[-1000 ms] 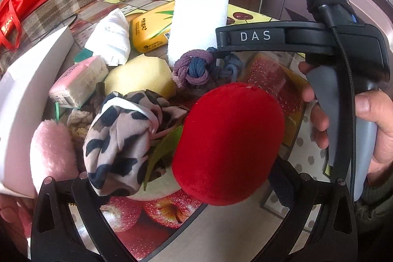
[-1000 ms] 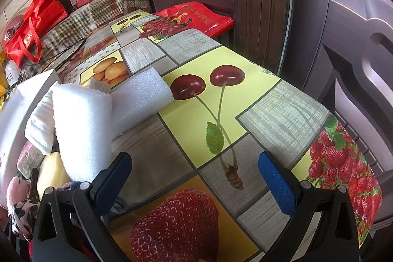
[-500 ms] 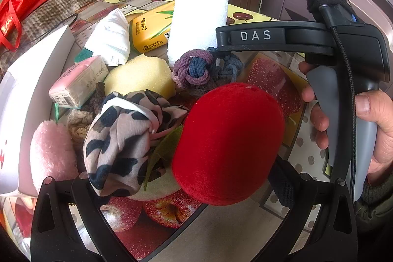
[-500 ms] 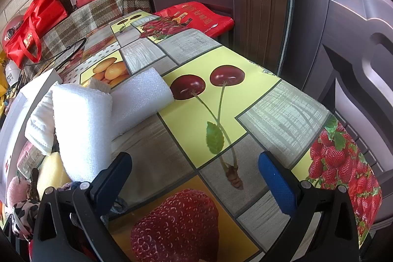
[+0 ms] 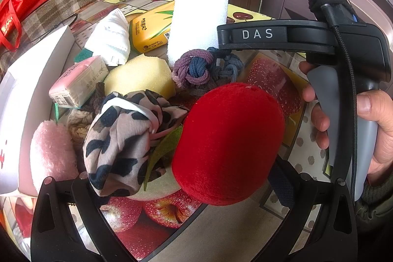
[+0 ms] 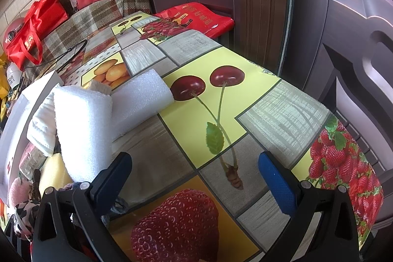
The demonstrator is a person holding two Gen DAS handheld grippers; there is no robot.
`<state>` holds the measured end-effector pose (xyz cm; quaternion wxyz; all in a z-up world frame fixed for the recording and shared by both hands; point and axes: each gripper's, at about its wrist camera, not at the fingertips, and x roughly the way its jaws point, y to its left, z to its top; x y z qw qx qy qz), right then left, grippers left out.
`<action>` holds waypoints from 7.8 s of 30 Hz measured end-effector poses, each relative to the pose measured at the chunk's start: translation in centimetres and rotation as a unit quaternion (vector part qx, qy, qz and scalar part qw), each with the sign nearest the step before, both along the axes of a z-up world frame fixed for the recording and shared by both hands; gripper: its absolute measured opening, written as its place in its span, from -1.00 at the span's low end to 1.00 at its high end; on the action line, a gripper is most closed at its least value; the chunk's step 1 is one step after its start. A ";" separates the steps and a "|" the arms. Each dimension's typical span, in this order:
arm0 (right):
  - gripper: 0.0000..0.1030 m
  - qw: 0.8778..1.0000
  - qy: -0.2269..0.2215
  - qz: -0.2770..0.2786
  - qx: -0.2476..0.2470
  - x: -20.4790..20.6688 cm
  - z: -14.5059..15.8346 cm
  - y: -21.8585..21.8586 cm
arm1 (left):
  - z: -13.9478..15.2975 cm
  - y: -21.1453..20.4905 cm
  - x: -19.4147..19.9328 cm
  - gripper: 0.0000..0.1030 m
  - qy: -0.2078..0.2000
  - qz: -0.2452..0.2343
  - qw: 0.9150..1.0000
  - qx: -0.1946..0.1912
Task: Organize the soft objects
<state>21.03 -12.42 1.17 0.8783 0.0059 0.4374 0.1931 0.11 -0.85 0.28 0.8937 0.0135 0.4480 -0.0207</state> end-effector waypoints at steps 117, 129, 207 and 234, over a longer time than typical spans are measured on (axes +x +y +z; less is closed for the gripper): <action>0.16 0.904 -0.290 0.222 0.222 -15.5 7.4 12.6 | 6.1 22.3 -13.1 -0.23 -0.345 0.318 0.881 0.064; 0.15 0.902 -0.278 0.273 0.186 -17.0 6.2 18.9 | 5.6 25.9 -10.5 -0.22 -0.306 0.337 0.888 0.058; 0.53 0.990 -0.099 0.029 0.090 -3.0 2.6 3.7 | 1.7 2.0 -2.6 0.60 -0.087 -0.088 0.991 0.054; -0.02 0.952 -0.233 0.036 0.195 -6.8 6.1 1.2 | 6.3 7.9 -8.8 -0.15 -0.306 0.045 0.951 0.007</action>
